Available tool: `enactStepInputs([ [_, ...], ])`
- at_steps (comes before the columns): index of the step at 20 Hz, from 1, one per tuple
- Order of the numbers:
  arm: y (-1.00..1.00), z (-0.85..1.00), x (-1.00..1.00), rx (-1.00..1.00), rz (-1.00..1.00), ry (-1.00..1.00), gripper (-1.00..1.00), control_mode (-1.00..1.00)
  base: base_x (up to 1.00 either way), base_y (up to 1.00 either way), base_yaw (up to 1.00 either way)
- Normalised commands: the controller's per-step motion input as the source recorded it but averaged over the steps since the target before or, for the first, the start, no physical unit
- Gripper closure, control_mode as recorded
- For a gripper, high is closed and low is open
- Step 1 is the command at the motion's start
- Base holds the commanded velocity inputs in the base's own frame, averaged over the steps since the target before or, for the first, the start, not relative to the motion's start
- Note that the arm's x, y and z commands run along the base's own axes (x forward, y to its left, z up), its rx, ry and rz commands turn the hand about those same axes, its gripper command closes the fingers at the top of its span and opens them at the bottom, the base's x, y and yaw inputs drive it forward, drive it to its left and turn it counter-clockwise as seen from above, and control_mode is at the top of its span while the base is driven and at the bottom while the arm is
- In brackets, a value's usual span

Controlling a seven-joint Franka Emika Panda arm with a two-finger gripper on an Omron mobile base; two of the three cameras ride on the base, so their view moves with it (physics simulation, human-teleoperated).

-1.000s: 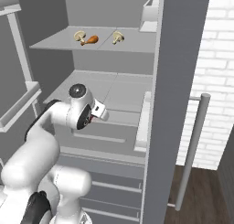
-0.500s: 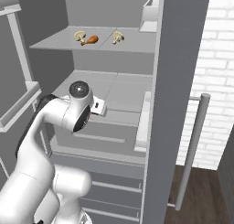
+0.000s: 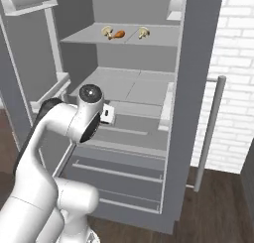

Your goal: Place one mushroom and one chicken drumstick in each tupperware on the nearby counter, to pack two identical lunches.

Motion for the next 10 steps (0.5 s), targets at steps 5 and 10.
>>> enactStepInputs([
  [5, 0.00, 0.00, 0.00, 0.00, 0.00, 0.00, 1.00, 1.00, -0.90, 0.76, 0.05],
  [10, 0.00, 0.00, 0.00, 0.00, 0.00, 0.00, 1.00, 1.00, -0.13, 1.00, 0.09],
])
